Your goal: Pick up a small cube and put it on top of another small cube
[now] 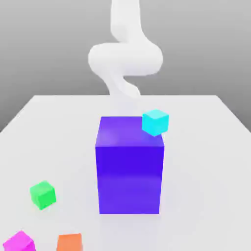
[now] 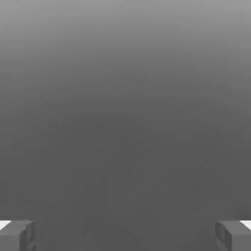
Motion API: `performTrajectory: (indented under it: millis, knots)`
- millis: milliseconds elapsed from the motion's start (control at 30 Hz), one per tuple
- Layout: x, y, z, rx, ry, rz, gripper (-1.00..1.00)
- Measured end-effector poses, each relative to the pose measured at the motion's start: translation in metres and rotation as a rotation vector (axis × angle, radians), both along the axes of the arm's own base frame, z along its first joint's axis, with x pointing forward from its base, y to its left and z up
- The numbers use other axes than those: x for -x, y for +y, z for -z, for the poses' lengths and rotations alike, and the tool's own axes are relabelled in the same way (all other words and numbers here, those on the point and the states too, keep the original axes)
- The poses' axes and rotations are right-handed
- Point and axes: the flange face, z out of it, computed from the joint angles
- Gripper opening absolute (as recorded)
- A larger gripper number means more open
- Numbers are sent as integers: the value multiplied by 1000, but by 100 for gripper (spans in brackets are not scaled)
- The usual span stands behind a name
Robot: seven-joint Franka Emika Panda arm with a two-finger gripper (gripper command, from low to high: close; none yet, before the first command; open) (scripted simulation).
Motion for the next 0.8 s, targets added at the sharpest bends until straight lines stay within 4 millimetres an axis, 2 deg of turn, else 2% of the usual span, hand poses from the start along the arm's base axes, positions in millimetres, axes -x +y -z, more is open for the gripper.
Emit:
performTrajectory:
  millis: [200, 400, 600, 800]
  knots:
    - [-69, -40, 75, -54, 145, 90, 0]
    - [-118, -84, 162, -103, 284, 187, 0]
    - [-146, -134, 260, -147, 420, 299, 0]
    - [-151, -178, 365, -183, 556, 406, 0]
